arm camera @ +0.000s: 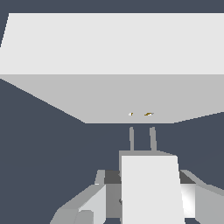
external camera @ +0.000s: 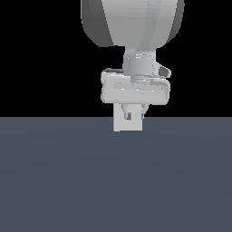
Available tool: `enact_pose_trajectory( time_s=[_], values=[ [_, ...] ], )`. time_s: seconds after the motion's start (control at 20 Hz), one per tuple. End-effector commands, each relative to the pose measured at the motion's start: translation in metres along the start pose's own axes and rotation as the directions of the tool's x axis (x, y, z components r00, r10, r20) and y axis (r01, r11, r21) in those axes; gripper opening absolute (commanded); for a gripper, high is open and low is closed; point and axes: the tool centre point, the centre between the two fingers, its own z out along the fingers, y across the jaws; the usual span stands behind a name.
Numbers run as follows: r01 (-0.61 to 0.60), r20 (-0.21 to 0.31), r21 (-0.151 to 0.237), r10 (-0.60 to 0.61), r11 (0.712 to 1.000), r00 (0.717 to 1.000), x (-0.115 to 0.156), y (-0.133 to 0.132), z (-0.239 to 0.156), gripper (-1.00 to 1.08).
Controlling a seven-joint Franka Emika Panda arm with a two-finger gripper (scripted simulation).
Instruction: Plug the charger into the wall socket.
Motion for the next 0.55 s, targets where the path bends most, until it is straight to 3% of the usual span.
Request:
enact_pose_trajectory(
  time_s=[0.0, 0.5],
  values=[
    [0.0, 0.0, 0.0, 0.0, 1.0, 1.0, 0.009, 0.0, 0.002, -1.0],
    [0.001, 0.0, 0.0, -0.001, 1.0, 1.0, 0.025, 0.0, 0.005, -1.0]
  ],
)
